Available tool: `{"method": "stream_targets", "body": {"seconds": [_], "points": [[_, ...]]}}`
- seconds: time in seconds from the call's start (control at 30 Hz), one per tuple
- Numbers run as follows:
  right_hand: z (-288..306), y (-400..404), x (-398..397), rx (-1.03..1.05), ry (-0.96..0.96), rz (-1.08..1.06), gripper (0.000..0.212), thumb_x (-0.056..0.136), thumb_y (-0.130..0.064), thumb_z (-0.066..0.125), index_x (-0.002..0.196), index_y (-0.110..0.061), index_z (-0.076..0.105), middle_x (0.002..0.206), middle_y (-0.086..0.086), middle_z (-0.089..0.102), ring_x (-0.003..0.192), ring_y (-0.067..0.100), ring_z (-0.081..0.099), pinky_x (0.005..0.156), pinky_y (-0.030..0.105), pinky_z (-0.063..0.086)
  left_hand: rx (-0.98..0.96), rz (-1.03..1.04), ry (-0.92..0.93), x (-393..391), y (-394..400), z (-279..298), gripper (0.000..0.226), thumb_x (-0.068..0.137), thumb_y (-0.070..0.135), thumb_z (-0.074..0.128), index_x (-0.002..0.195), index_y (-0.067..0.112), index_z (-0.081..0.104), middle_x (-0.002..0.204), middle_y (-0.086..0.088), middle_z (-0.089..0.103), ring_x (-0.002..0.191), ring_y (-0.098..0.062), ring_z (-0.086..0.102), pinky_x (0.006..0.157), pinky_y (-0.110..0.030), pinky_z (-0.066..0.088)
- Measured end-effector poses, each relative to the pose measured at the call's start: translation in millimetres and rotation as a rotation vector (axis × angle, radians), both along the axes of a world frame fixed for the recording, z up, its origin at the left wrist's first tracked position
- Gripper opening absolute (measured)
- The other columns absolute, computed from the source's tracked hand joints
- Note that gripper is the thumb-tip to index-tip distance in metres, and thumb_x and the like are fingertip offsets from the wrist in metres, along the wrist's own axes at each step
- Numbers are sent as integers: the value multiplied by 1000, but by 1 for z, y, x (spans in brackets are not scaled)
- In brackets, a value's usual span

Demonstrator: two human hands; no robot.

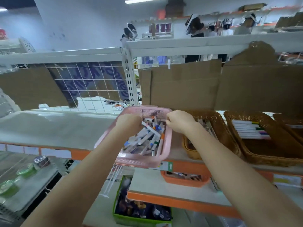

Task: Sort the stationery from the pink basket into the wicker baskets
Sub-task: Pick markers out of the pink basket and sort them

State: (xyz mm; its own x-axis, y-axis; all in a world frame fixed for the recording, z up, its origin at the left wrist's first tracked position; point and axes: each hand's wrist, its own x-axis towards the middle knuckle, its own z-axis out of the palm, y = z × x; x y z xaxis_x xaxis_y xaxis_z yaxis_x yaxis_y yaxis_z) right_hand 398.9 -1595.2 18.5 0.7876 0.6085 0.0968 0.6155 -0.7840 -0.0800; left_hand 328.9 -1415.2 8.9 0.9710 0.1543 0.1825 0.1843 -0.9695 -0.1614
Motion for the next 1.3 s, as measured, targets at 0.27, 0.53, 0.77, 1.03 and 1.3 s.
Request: {"method": "stream_targets", "body": {"seconds": [0.27,0.53,0.77,1.03,1.3], "points": [[-31,64,24,-31,103,90,28,97,-22,40,106,-8,63,102,10,63,95,29,60,80,39,52,9,49,56,13,52,-25,24,95,27,43,108,13,58,82,0,54,75,-23,54,60,-29,41],[-66,87,39,-149,147,-32,33,96,-15,42,125,-6,54,107,12,60,93,27,59,79,35,52,-61,-13,30,26,67,-53,26,96,23,39,103,9,59,90,-7,64,80,-27,60,58,-31,45],[-72,93,37,-118,206,-164,16,94,-19,52,105,-14,62,88,2,57,82,20,58,71,30,49,-175,-141,20,26,71,-61,30,94,19,41,120,11,52,106,-8,64,92,-30,61,56,-30,34],[-60,79,-2,485,395,-223,13,89,-29,64,100,-21,66,88,-7,65,74,7,61,58,20,48,-494,-225,-43,22,68,-59,25,96,39,45,92,19,59,80,2,59,76,-21,55,60,-28,38],[-62,91,-48,822,552,-99,9,91,-22,62,95,-28,67,91,-7,68,79,4,64,66,19,55,-1180,-337,-92,-1,65,-38,18,94,41,51,90,28,63,73,18,64,67,7,57,56,-11,40]]}}
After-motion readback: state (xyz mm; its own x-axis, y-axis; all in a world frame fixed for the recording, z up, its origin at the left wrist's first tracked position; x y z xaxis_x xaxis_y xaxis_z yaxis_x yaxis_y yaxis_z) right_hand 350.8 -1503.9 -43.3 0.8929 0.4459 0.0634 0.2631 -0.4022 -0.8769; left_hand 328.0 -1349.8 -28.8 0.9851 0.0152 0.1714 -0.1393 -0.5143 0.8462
